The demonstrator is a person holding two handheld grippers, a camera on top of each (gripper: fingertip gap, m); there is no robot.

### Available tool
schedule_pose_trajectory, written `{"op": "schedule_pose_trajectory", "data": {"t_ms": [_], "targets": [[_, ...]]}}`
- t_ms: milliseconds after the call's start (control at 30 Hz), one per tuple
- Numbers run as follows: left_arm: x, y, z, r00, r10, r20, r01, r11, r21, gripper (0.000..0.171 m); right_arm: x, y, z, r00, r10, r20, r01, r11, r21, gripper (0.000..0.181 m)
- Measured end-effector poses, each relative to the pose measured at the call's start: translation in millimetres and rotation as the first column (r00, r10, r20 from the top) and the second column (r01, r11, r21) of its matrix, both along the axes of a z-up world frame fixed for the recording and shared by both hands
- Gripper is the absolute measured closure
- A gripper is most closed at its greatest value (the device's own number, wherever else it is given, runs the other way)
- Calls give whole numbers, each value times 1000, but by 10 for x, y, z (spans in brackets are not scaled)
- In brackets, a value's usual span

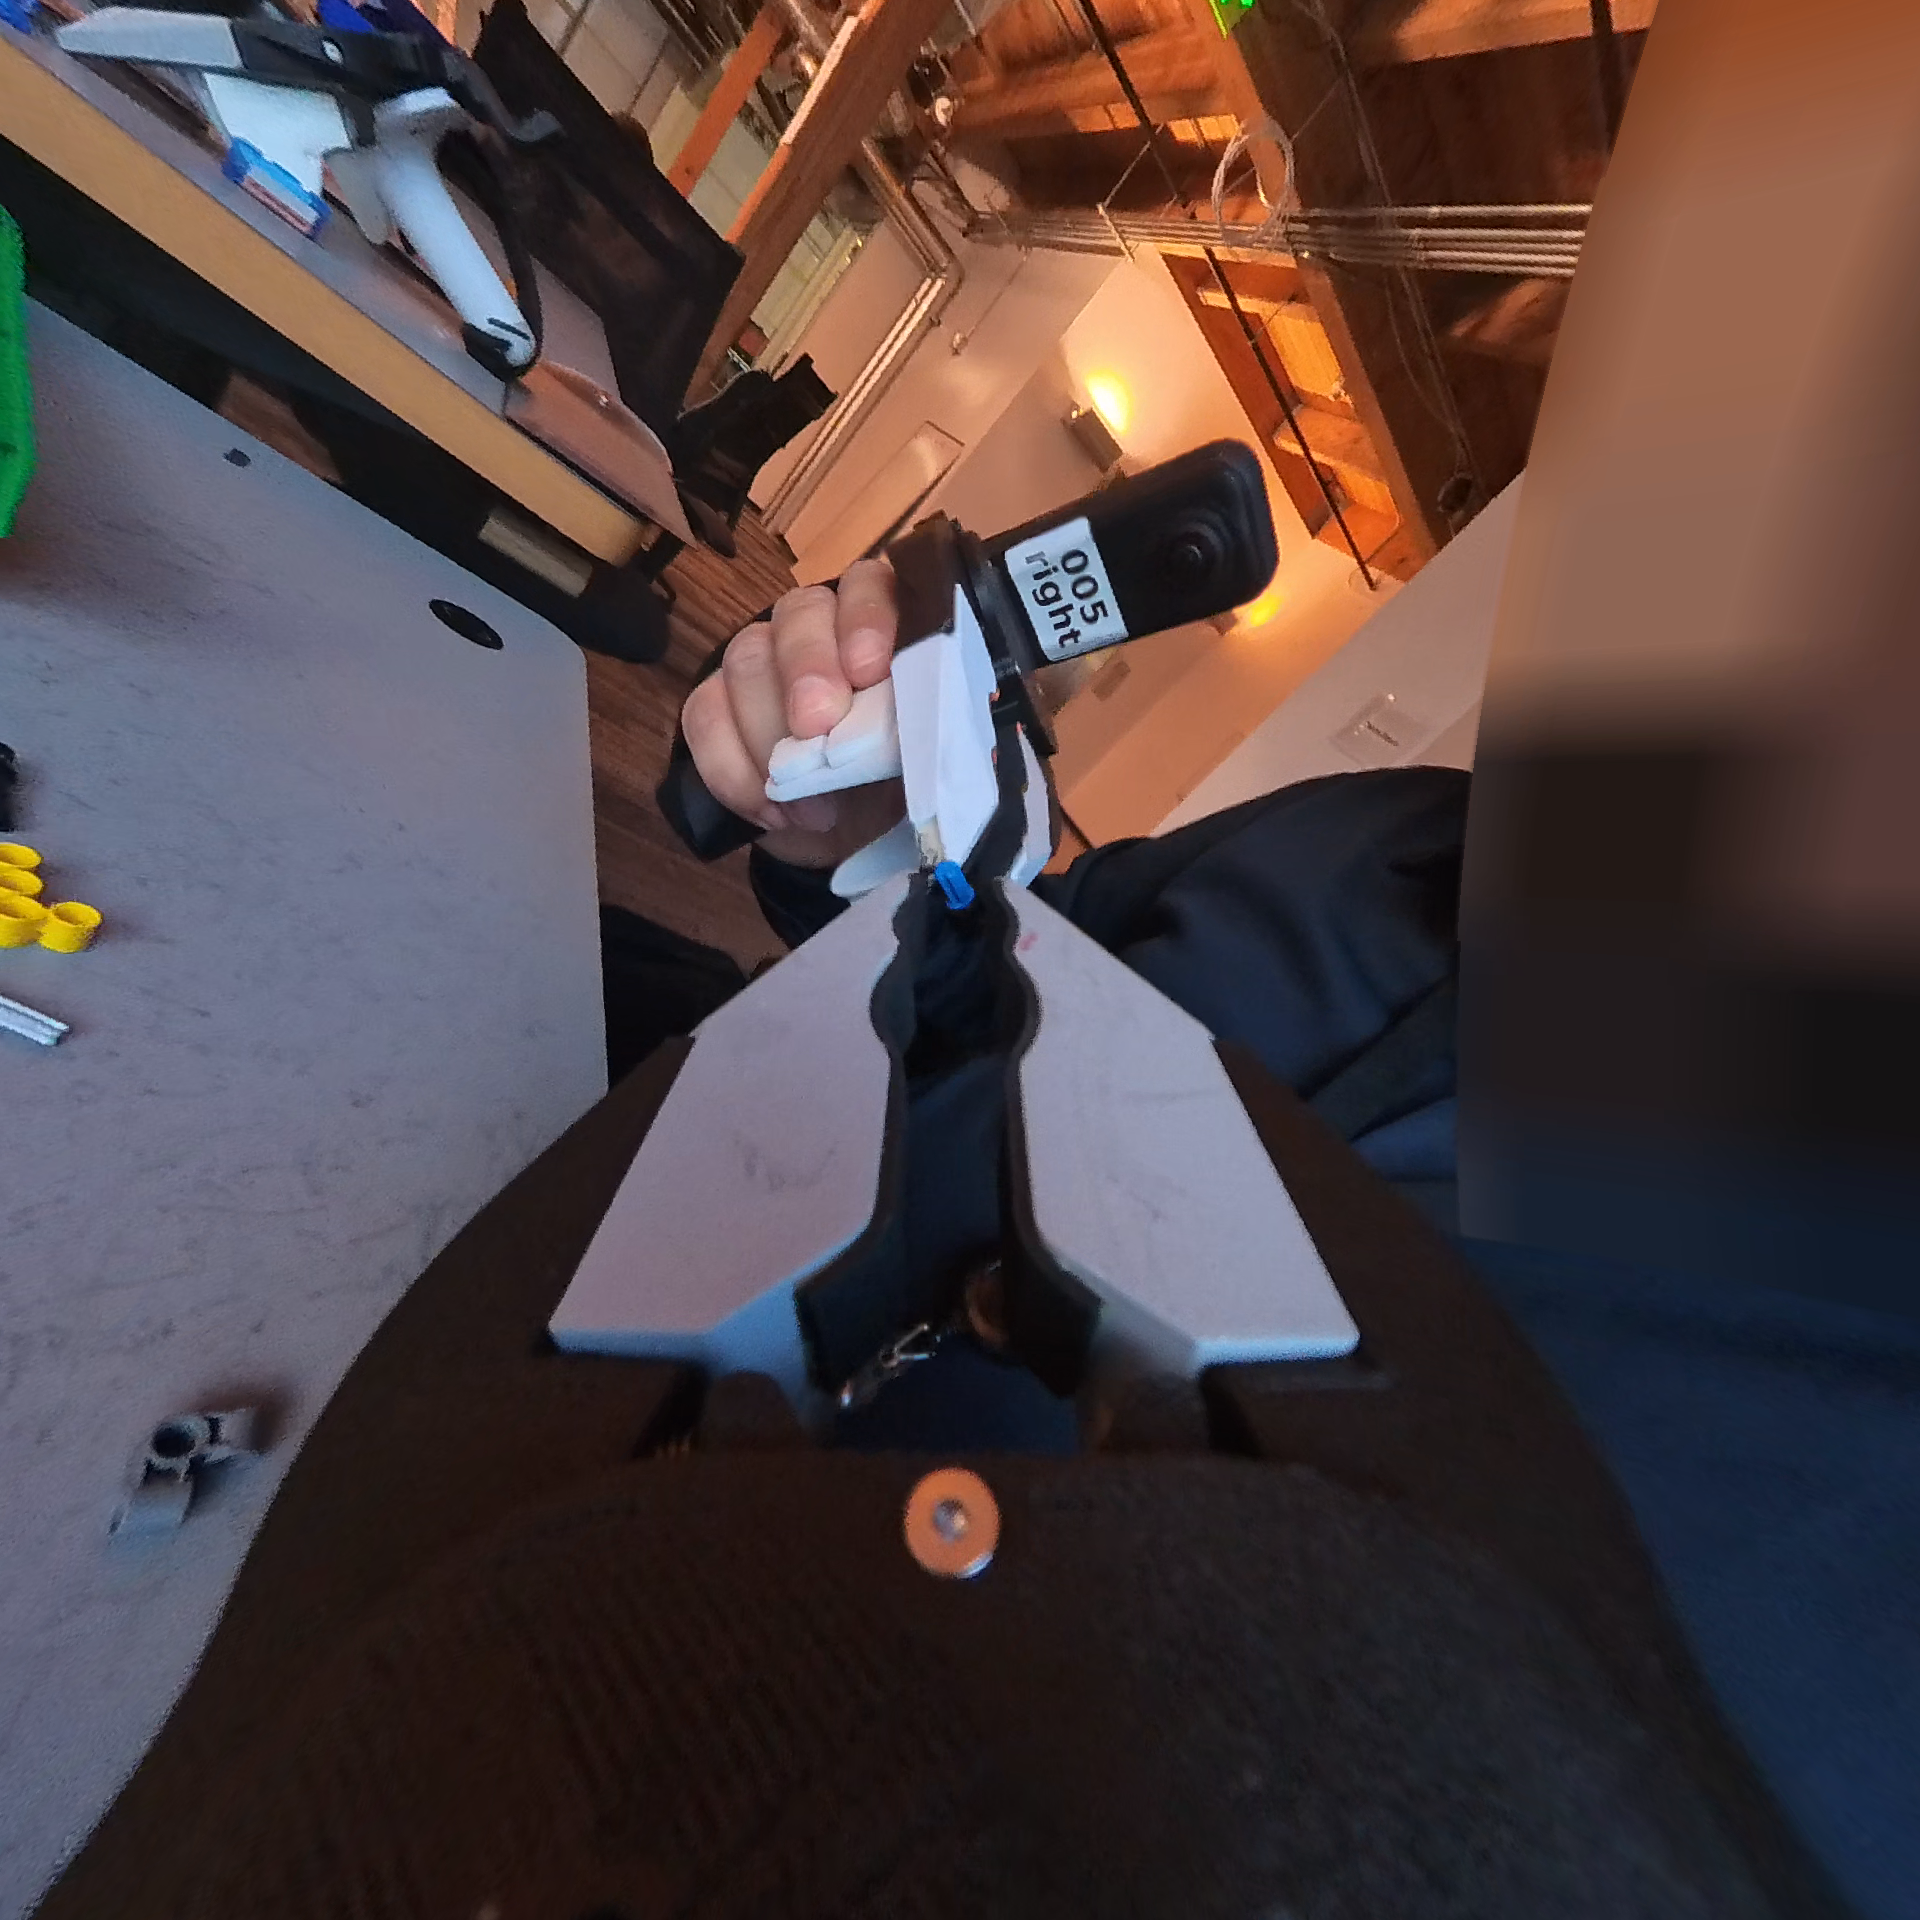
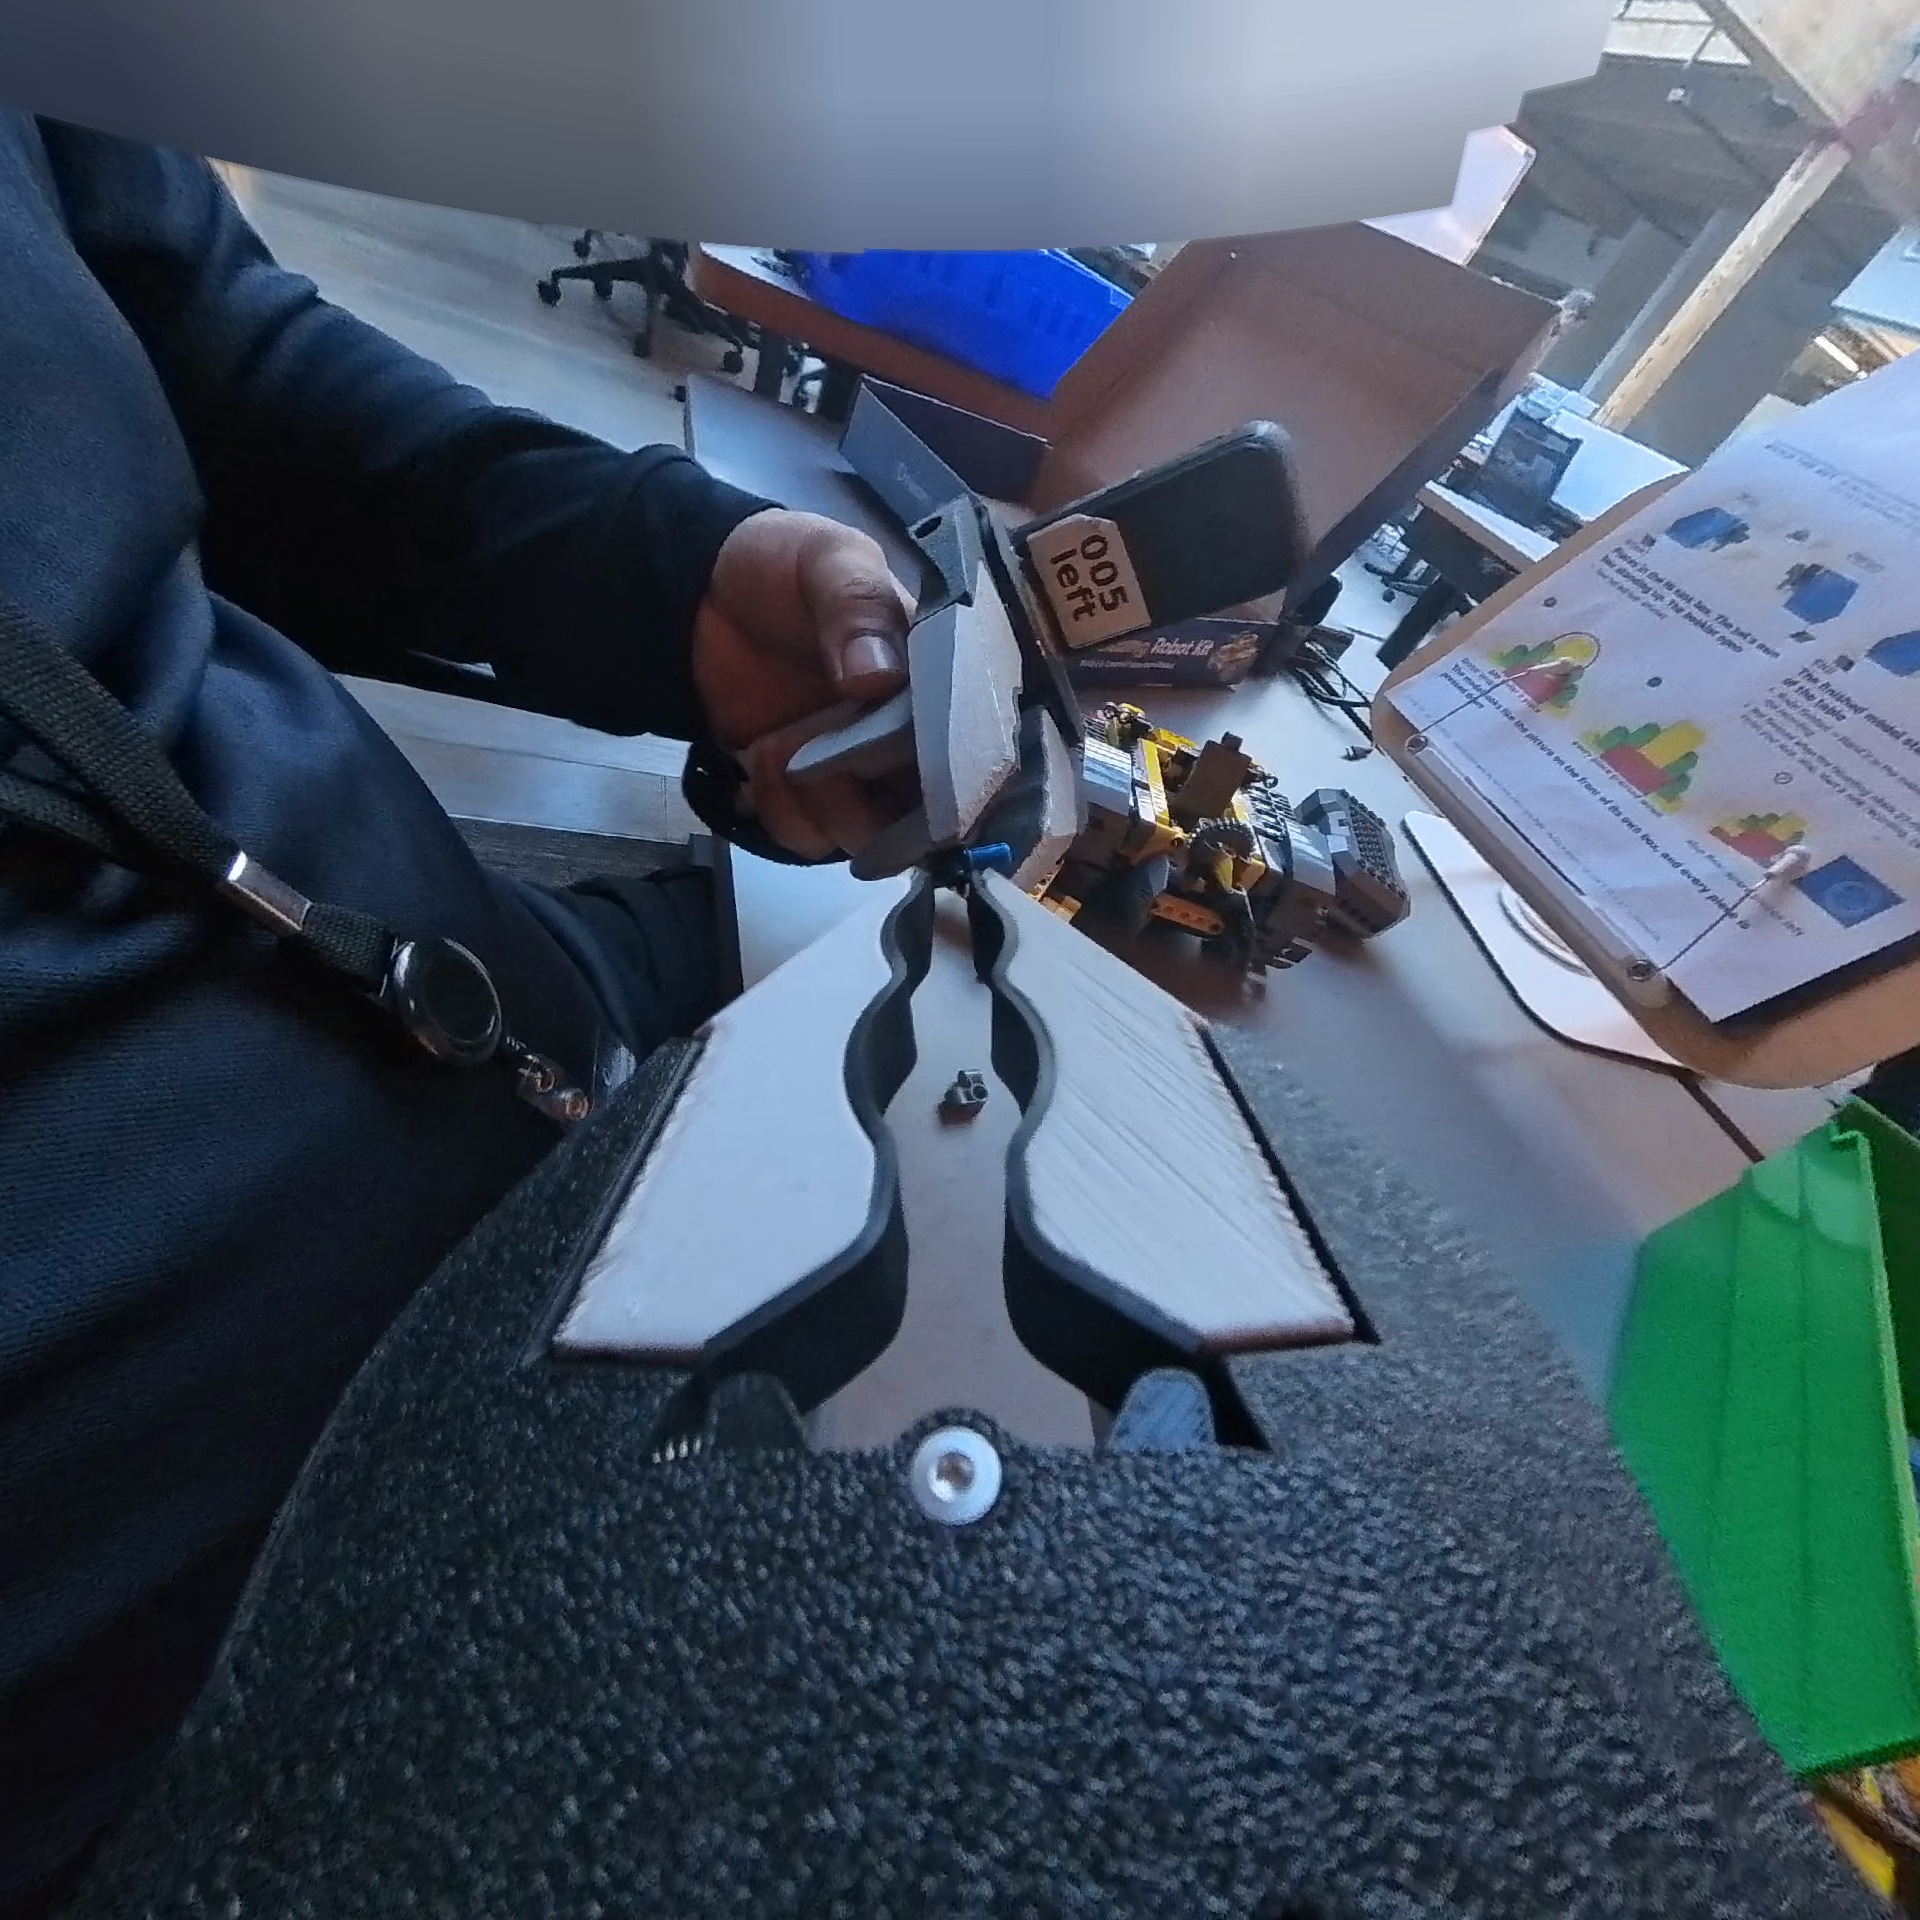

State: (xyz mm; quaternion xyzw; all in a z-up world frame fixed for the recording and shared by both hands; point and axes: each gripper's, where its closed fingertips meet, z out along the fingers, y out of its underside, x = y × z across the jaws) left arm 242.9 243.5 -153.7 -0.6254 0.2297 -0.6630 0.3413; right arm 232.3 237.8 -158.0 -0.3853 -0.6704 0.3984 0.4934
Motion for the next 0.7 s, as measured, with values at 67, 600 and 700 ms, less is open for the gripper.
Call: {"op": "schedule_pose_trajectory", "data": {"t_ms": [67,600,700], "targets": [[-15,51,27,998,30,47,-28,999,-37,165,-6,48,31,1000,-22,-13,22,999,-34,177],[-15,144,72,975,96,202,-72,990,-124,167,29,155,78,998,-59,-31,58,997,-46,179],[-11,152,100,972,123,199,-105,990,-98,166,39,163,105,997,-53,-51,49,996,-81,181]]}}
